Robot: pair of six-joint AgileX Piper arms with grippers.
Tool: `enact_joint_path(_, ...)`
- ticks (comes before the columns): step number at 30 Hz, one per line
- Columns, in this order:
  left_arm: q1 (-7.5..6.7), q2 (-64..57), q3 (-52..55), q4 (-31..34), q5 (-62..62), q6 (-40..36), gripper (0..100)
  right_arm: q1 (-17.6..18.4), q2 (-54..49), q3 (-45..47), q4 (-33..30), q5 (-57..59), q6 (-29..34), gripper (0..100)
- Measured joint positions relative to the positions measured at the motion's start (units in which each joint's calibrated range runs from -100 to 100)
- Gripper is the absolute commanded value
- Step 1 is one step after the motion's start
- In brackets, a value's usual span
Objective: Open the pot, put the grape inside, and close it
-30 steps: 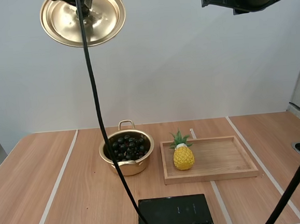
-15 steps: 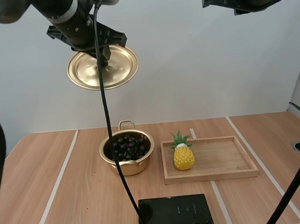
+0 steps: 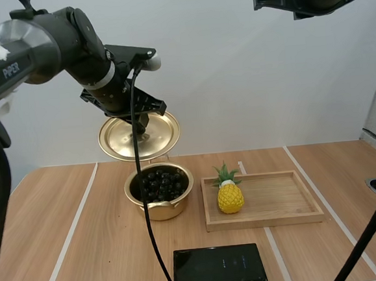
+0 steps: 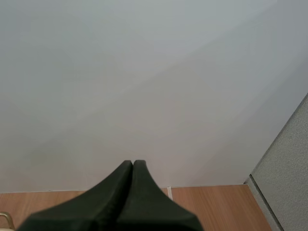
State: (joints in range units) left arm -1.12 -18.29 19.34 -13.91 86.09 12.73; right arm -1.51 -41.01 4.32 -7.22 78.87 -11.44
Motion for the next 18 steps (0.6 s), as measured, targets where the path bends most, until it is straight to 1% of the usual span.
enact_joint_path(4,0.0,0.0,4.1,-1.0,-3.3,1.0,0,0.0,0.0,0.0,0.0,1.4,0.0,0)
enact_joint_path(12,0.0,0.5,8.2,-1.6,-12.2,1.4,0,0.0,0.0,0.0,0.6,1.6,0.0,0)
enact_joint_path(18,0.0,4.6,8.9,-5.4,-12.8,3.0,0,0.0,0.0,0.0,1.1,1.8,0.0,0)
